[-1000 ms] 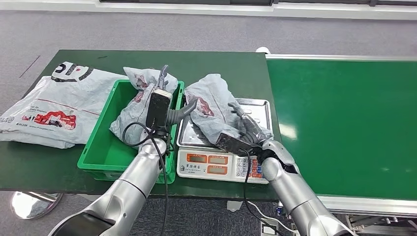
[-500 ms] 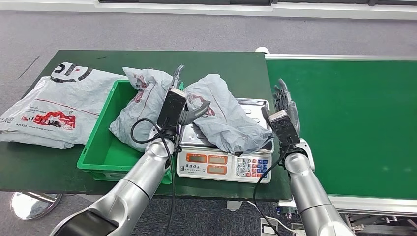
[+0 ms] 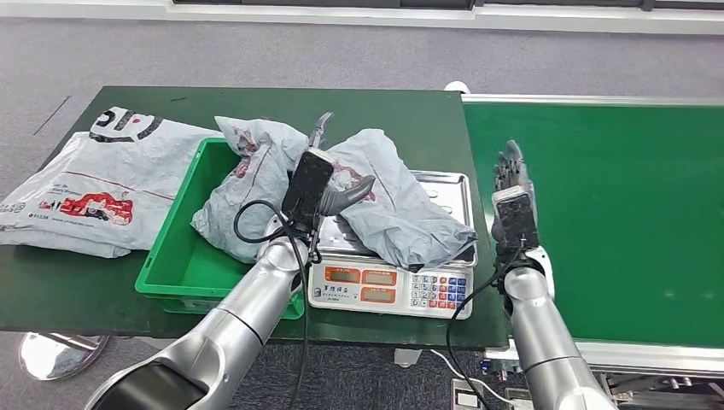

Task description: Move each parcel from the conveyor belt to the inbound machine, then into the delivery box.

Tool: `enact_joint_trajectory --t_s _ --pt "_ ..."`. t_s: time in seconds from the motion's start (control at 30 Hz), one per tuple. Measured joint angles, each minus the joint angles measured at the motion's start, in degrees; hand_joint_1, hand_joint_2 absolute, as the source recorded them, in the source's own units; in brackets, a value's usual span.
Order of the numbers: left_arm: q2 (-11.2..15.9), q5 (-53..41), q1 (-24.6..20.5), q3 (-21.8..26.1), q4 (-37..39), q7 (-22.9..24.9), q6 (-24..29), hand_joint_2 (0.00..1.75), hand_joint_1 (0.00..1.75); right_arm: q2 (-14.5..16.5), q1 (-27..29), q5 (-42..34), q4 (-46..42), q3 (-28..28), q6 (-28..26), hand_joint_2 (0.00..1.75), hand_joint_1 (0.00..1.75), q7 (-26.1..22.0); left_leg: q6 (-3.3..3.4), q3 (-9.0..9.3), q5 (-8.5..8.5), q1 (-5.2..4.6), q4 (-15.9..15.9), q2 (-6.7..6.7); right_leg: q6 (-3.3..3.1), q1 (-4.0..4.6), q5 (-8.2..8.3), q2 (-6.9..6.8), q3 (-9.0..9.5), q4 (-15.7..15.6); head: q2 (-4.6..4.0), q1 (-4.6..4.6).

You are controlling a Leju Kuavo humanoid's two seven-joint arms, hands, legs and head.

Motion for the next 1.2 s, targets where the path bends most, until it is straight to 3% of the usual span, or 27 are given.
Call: enact_joint_trajectory --t_s 0.13,0.27,0.4,0.6,0.87,1.2 --pt "0.0 -3.9 -1.9 -7.3 1.4 8.0 -4.2 1.75 0.00 -2.1 -2.5 0.5 6.2 -4.0 -4.0 0.00 0.00 0.4 0.04 -0.04 0.02 -0.08 0.0 -0.08 0.08 -0.07 0.05 -0.08 0.03 0.0 0.00 0.01" --pt "0.0 -7.1 -2.8 -15.3 2.4 13.6 -4.5 1.75 0.00 -3.9 -5.1 0.8 11.6 -6.5 -4.3 0.00 0.00 0.3 0.10 -0.03 -0.02 -0.16 0.0 0.10 0.15 -0.14 0.11 0.12 -0.05 0.0 0.00 0.01" --pt "0.0 -8.6 -3.2 -23.7 3.2 16.8 -3.6 1.75 0.00 -5.0 -6.6 0.9 15.0 -8.4 -4.3 0.00 0.00 -0.2 0.12 -0.04 -0.01 -0.15 0.0 0.05 0.16 -0.13 0.11 0.07 -0.04 0.0 0.00 0.01" --pt "0.0 -12.4 -3.7 -31.1 4.1 21.0 -0.3 1.75 0.00 -5.7 -7.4 0.5 16.8 -9.6 -3.8 0.00 0.00 -0.5 0.12 -0.03 -0.01 -0.13 0.0 0.06 0.15 -0.10 0.10 0.08 -0.06 0.0 0.00 0.01" --pt "0.0 -15.3 -3.8 -43.4 4.4 25.5 1.1 1.75 0.00 -7.8 -3.8 -3.1 11.4 -10.3 -1.0 0.00 0.00 -1.0 0.18 -0.07 -0.03 -0.17 0.0 -0.05 0.21 -0.16 0.06 -0.03 -0.01 0.0 0.00 0.01" --pt "0.0 -19.9 -3.8 -51.6 4.9 26.8 -4.9 1.75 0.00 -9.6 0.7 -5.1 3.3 -10.3 0.7 0.00 0.00 0.5 0.21 -0.06 -0.05 -0.17 0.0 -0.03 0.21 -0.16 0.06 -0.02 -0.02 0.0 0.00 0.01"
